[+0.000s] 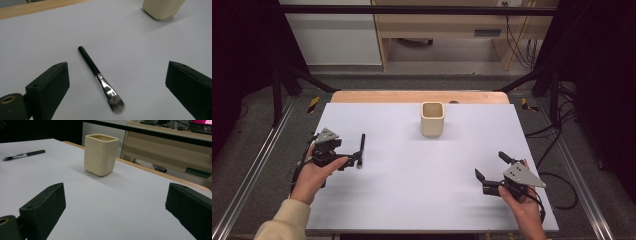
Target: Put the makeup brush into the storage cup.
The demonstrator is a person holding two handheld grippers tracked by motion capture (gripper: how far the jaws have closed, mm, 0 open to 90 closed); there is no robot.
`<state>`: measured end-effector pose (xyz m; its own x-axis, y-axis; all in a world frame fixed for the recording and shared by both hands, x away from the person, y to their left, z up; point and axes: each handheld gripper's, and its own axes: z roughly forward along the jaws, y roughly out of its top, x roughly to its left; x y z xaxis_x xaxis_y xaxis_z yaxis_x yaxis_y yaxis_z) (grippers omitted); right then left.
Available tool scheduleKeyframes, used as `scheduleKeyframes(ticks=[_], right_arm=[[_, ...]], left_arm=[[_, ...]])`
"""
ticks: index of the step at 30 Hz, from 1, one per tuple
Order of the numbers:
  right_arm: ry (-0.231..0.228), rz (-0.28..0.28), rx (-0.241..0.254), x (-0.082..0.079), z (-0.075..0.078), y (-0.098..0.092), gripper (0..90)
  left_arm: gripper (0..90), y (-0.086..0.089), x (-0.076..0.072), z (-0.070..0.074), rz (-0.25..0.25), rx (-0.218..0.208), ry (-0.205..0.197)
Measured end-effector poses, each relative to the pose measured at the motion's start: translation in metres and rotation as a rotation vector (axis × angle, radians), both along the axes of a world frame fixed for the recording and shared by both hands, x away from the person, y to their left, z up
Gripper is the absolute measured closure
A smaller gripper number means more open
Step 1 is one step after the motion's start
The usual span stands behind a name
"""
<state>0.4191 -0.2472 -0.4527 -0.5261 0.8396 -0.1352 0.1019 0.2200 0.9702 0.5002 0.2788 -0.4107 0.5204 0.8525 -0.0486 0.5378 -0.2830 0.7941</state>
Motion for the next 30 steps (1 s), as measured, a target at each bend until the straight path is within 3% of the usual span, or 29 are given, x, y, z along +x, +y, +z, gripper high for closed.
scheduleKeyframes(ticks=[10, 12, 17, 22, 30], right_arm=[[0.01, -0.008, 0.005, 0.0, 0.0, -0.001, 3.4], [0.014, -0.009, 0.005, 0.0, 0.0, -0.001, 3.4], [0.018, -0.01, 0.007, 0.0, 0.0, -0.001, 3.4], [0.022, -0.011, 0.012, 0.0, 0.0, -0.002, 3.4], [0.024, -0.011, 0.016, 0.0, 0.001, -0.002, 3.4]], left_arm=[[7.3, -0.021, 0.02, 0.002, 0.011, 0.074, 0.053], [8.2, -0.026, 0.026, 0.0, 0.014, 0.119, 0.081], [9.9, -0.033, 0.034, -0.001, 0.038, 0.157, 0.118], [11.1, -0.034, 0.04, -0.003, 0.073, 0.185, 0.14], [11.4, -0.032, 0.045, -0.009, 0.114, 0.185, 0.179]])
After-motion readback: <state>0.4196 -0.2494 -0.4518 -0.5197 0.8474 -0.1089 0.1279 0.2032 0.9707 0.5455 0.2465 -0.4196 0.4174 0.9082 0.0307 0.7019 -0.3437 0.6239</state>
